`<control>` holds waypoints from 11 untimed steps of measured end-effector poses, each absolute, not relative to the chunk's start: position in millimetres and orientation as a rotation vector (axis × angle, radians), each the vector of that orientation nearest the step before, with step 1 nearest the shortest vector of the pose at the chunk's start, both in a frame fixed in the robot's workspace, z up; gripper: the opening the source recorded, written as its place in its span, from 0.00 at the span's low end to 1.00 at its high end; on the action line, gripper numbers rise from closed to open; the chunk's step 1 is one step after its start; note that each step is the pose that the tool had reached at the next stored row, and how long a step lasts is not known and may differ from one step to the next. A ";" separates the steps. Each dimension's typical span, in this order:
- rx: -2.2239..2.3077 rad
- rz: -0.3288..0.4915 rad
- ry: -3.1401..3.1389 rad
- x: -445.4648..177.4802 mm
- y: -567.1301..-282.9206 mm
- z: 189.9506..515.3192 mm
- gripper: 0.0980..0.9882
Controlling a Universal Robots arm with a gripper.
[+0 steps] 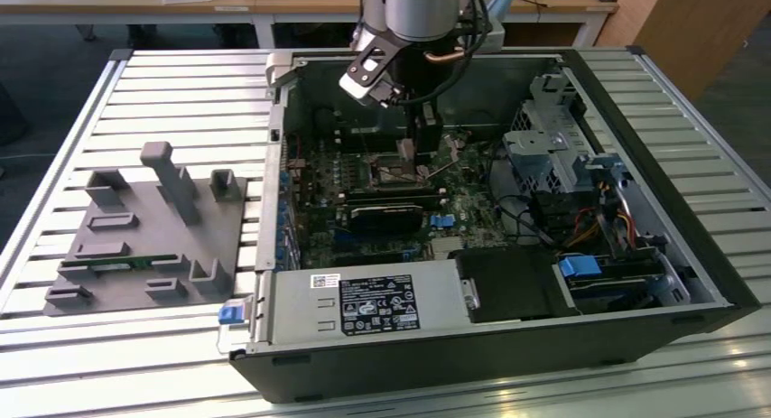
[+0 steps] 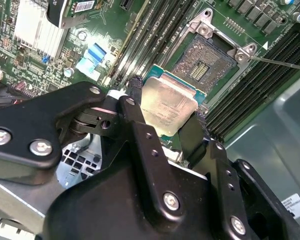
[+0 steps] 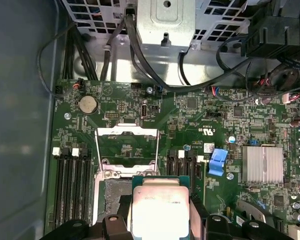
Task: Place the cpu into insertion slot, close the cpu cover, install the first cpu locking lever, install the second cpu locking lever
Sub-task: 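Place the cpu into insertion slot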
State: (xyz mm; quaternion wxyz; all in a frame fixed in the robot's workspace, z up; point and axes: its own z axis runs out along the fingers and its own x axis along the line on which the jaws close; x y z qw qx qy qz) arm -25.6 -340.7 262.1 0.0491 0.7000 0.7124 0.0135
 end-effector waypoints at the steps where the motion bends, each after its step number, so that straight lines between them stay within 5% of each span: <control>1: 2.132 0.040 2.170 -25.6 -340.7 261.2 0.50; 11: 2.130 0.028 2.169 -25.6 -336.7 250.6 0.50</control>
